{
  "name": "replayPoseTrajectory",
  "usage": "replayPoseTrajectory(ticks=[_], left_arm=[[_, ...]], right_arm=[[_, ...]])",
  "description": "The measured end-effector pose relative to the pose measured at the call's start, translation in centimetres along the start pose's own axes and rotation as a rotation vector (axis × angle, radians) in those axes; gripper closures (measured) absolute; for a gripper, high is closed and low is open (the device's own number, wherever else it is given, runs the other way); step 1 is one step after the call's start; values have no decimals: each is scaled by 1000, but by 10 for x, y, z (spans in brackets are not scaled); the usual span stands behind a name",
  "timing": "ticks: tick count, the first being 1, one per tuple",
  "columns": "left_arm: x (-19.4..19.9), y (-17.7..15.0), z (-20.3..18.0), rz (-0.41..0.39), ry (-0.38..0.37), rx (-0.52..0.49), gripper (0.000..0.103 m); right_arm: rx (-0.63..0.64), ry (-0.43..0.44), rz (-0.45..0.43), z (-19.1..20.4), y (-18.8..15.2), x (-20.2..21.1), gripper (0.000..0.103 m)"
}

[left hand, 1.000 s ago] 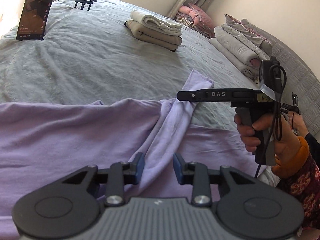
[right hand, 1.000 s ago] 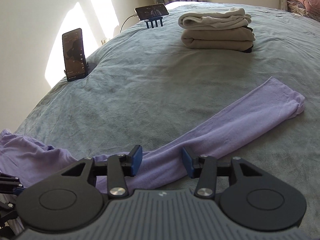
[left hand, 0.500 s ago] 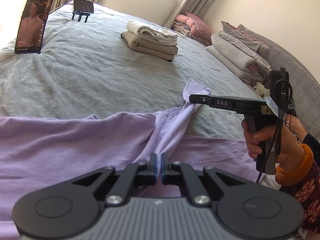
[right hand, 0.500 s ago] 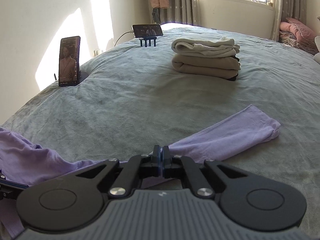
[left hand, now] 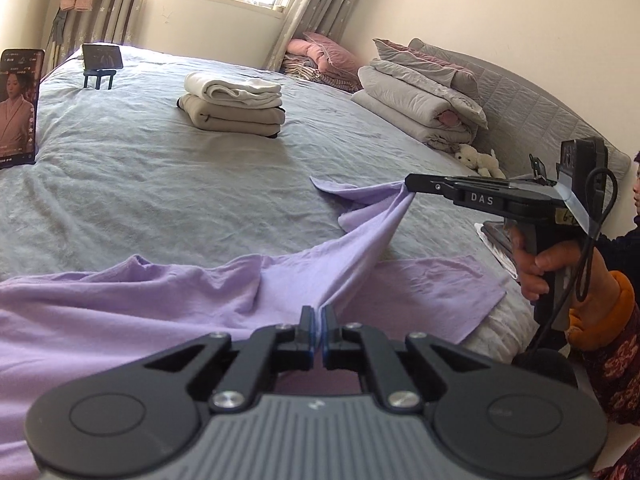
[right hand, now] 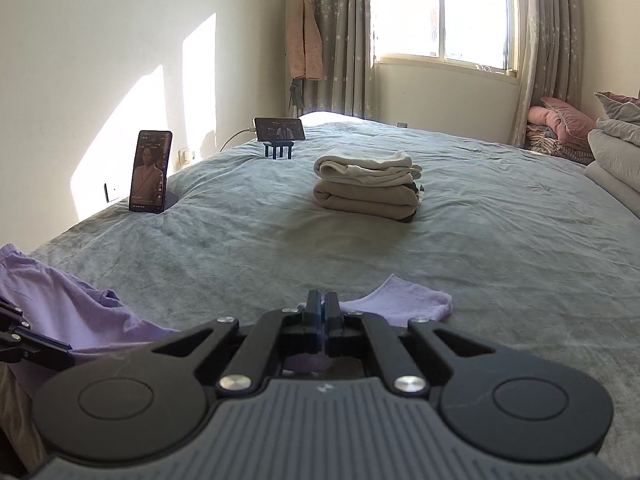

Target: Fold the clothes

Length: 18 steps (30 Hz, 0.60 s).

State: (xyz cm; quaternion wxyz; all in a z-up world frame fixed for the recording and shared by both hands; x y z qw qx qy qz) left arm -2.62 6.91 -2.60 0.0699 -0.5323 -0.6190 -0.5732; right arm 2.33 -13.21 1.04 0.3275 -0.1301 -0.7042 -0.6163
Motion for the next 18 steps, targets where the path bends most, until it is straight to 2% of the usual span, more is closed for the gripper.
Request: replayPoseTrajectory(ticks=[4, 9, 13, 16, 18], left_arm=[[-8, -15, -4, 78, -6, -40, 100], [-21, -35, 2, 166, 3, -34, 100], [-25, -41, 4, 177, 0, -26, 100], [-24, -41, 7, 170, -11, -1, 98], [-17, -38, 8, 150, -12, 18, 91]], right_arm=[[69, -23, 33, 10, -24, 10, 102], [93, -9, 159, 17, -62, -6, 102], [72, 11, 247, 16, -84, -22, 102], [69, 23, 267, 16, -87, -28, 101], [86, 34, 253, 18, -80, -23, 91]])
Point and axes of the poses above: each gripper's, at about its wrist camera, not at the fingertips, and x roughly against the way its jaws point, z to its left, y to its top, the point moved 8 cm from there along -x, roughly the way its jaws point, and after that the axes turned 11 degrees about z, right-handed, at the moved point
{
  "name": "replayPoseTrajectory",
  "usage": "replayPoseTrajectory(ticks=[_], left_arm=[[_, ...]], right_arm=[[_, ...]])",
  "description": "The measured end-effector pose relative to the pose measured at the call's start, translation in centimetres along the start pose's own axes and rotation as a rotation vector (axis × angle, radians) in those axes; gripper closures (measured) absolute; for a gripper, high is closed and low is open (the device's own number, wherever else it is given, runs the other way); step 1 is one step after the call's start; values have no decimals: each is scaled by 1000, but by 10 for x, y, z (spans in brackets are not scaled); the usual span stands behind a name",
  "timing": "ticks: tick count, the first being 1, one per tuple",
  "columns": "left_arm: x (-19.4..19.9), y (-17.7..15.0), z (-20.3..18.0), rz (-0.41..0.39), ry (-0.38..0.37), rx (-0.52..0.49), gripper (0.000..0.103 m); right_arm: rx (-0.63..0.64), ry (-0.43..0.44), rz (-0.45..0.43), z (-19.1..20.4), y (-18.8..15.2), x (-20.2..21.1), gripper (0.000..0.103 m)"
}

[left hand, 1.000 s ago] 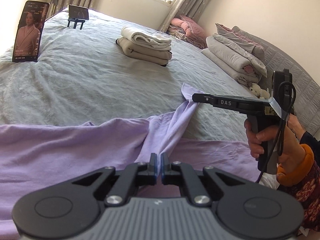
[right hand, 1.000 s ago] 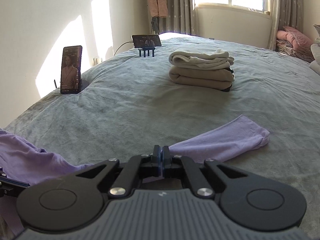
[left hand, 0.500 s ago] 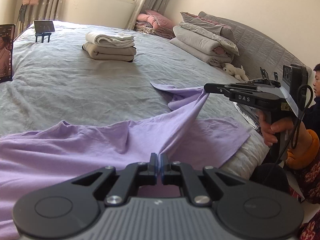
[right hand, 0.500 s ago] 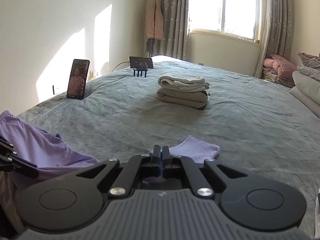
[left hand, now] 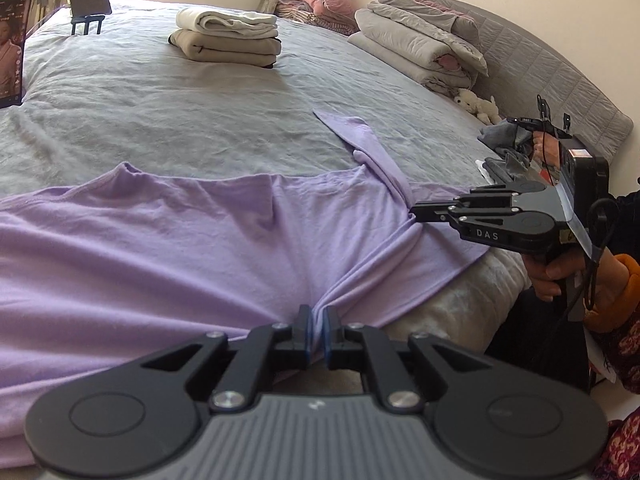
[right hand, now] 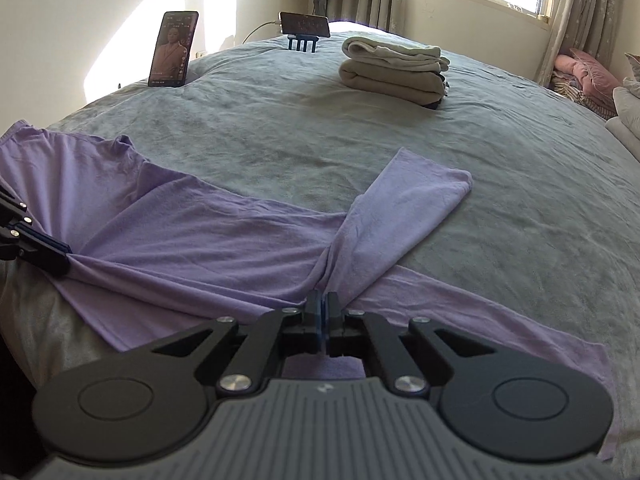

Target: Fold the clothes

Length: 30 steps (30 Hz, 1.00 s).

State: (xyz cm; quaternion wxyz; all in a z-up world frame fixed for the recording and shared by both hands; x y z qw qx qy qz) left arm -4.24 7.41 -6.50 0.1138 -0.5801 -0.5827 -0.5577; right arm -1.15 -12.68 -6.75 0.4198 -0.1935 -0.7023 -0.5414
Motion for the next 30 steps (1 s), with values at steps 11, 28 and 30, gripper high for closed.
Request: replayPoseTrajectory(ticks=[11, 28, 30], left_arm=[[41, 12, 48, -149, 114, 150, 75], [46, 27, 79, -225, 72, 271, 75], [39, 33, 76, -216, 18, 291, 75]], right_arm=[[154, 288, -106, 47, 61, 14, 61], [357, 431, 12, 115, 90, -46, 100], [385, 438, 17, 119, 84, -43, 101]])
Point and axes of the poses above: each gripper's, at about its wrist camera, not at the fingertips, and x roughly against the way its jaws point, z to its left, y to its top, the point moved 8 cm from there along -x, roughly the way its jaws point, and after that the axes turned 11 degrees about z, right-handed, at the moved point
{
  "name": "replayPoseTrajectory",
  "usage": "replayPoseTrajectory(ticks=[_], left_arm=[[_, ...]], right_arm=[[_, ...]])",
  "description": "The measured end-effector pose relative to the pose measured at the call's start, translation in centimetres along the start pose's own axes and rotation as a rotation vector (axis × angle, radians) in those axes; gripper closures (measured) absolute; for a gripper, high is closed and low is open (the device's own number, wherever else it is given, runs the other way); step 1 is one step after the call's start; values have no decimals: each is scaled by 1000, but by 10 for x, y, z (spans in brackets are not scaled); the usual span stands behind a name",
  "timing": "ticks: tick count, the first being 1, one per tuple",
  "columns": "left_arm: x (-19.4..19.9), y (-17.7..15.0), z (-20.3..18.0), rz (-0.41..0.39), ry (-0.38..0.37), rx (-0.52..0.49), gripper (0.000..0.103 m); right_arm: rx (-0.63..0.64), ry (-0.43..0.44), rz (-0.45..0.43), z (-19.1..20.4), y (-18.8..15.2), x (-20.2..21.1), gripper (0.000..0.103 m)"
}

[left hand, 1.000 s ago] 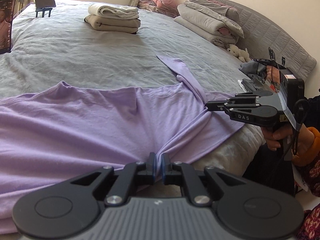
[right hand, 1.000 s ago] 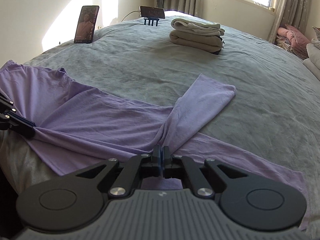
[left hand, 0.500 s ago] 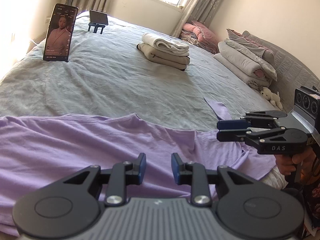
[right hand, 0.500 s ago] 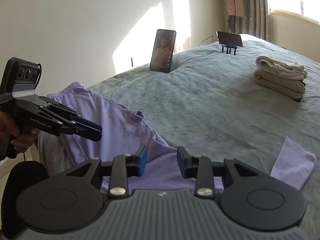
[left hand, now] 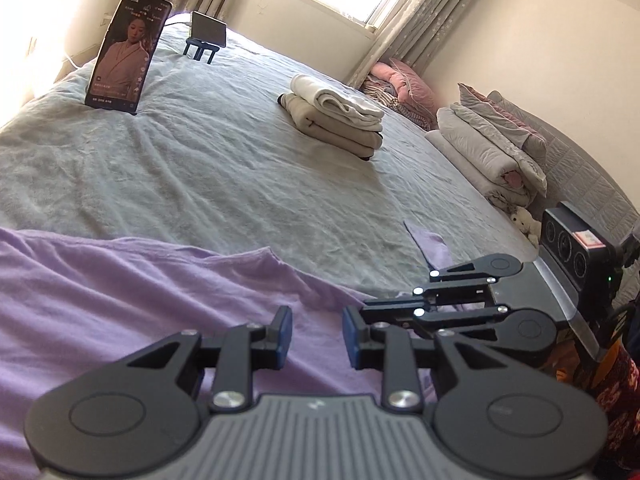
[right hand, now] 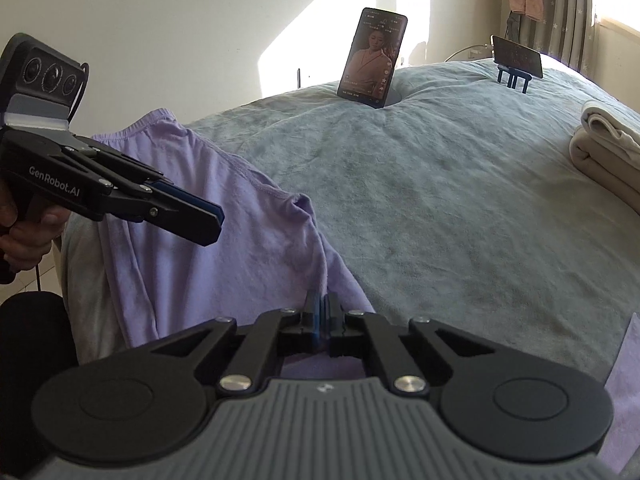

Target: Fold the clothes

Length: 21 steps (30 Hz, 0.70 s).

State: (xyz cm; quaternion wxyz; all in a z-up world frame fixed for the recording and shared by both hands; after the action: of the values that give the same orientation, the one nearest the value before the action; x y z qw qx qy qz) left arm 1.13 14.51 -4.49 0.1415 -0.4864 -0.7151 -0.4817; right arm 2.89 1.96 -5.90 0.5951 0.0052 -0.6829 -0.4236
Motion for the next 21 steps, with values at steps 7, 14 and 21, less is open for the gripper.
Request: replayPoseTrajectory(ticks=[7, 14, 21], left_arm=[[-33, 3, -4, 69, -37, 121, 74], [-40, -1, 5, 59, 50, 128, 100], [-35, -5, 8, 49, 47, 108, 100]], right_arm=[[74, 55, -2, 22, -3, 10, 101], [-10, 94, -35, 10, 4, 14, 99], [-197, 192, -11, -18, 15, -16, 97]])
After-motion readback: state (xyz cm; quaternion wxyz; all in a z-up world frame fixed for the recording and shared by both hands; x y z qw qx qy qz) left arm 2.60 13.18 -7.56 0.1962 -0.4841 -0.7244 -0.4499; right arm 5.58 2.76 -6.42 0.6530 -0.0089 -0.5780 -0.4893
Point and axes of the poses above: each gripper's, at about its wrist camera, not at the fingertips, and x roughly against the way its jaws point, z to its left, y to its top, the point moved 8 cm from there along -x, roughly the way its jaws point, and after that the axes turned 11 degrees about z, right-handed, at the moved point
